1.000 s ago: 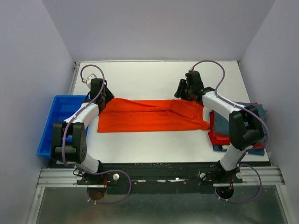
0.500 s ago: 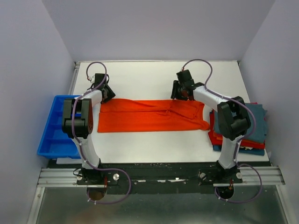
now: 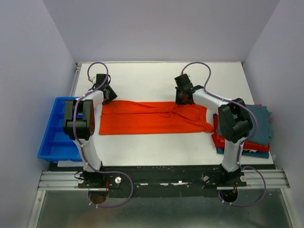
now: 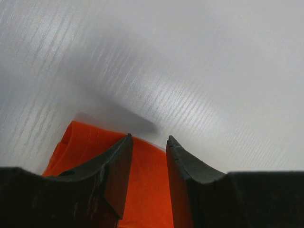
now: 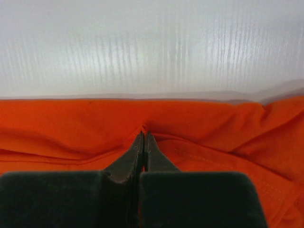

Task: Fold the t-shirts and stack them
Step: Fold the other side of the tshirt into a rectangle

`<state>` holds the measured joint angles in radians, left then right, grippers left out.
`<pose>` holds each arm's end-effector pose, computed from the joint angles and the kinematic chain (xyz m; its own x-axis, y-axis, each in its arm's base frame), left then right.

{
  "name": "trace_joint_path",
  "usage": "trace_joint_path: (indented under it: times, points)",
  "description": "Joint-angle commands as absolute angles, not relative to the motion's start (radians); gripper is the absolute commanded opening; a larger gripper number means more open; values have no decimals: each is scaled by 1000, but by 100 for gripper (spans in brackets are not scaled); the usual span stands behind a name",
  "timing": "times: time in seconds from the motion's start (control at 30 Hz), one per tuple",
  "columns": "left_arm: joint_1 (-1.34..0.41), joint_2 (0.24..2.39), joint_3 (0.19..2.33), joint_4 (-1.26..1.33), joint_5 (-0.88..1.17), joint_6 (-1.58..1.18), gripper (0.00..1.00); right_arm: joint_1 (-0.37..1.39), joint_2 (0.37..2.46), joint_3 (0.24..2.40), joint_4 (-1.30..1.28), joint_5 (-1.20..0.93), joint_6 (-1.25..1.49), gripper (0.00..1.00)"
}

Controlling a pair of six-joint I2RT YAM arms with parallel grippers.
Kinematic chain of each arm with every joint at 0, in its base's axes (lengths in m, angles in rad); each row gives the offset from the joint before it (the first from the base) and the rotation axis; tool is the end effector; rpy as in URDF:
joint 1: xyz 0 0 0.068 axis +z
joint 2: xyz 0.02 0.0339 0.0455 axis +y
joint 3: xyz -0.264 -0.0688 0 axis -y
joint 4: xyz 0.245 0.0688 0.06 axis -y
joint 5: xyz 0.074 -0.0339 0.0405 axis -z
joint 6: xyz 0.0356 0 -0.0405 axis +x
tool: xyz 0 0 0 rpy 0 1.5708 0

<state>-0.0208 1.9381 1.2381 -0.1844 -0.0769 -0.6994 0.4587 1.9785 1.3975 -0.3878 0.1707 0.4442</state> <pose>0.4102 -0.0058 0.1633 -0.5738 -0.6301 -0.5232 -0.5192 0.7739 -0.3625 0.3830 0.1824 0.1816 -0.8177 0.0685 -0.5715 0.0015 0.9931 0.1169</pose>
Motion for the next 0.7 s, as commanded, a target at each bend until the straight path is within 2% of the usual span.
trace_joint_path:
  times: [0.0,0.33,0.43,0.47,0.53,0.57,0.63,0.67]
  points:
    - [-17,1925,1235,-242,-117,-684,48,521,1856,1359,-434,291,431,2]
    - [-34,1882,1232,-247,-124,-666,49,603,1626,1079,-445,204,575,10]
    - [-46,1853,1224,-247,-133,-658,49,633,1521,944,-401,155,633,18]
    - [-51,1842,1223,-248,-138,-660,49,641,1485,905,-375,125,644,25]
    - [-72,1824,1226,-256,-155,-655,49,647,1427,844,-338,78,667,46]
    - [-89,1815,1229,-265,-169,-652,49,647,1390,830,-336,71,675,54]
    - [-110,1801,1238,-278,-186,-646,49,647,1355,837,-350,87,660,64]
    - [-121,1793,1239,-282,-187,-644,49,646,1342,856,-357,106,641,65]
